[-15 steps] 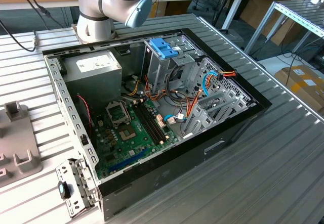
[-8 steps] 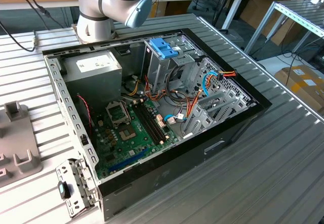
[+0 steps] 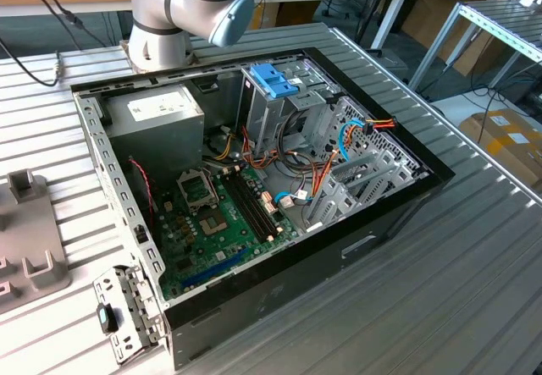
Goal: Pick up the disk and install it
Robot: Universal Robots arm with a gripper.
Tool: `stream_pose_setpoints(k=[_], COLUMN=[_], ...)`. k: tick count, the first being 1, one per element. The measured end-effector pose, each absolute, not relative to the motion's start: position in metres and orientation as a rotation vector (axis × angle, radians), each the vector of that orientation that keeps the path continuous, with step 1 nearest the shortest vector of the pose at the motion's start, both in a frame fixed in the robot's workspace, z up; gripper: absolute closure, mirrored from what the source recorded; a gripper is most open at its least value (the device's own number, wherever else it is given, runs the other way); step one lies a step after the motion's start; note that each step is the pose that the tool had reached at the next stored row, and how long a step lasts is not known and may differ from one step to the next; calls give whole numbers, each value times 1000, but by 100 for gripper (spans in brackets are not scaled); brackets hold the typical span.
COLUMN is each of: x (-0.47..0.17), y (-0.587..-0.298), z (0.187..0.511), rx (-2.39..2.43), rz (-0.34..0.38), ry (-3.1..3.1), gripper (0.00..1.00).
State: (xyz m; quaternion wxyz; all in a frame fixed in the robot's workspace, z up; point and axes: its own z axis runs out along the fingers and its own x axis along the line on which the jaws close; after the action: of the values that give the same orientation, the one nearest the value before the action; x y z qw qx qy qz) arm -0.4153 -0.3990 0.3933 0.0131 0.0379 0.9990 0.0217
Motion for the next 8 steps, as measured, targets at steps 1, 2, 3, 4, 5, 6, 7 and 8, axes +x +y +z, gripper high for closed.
stream_pose_setpoints(k=[1, 2, 3, 4, 5, 6, 7, 8], x=[-416, -416, -417, -417, -418, -419, -419, -420], y=[-399, -399, -399, -399, -399, -399, -399, -399], z=[393, 393, 393, 393, 393, 393, 393, 393], rx=[118, 118, 118, 118, 118, 118, 118, 118], rz=[68, 68, 68, 68, 68, 68, 68, 68], ry=[3112, 3112, 3113, 3112, 3112, 3112, 3113, 3113], gripper=[89, 89, 89, 89, 89, 89, 89, 89])
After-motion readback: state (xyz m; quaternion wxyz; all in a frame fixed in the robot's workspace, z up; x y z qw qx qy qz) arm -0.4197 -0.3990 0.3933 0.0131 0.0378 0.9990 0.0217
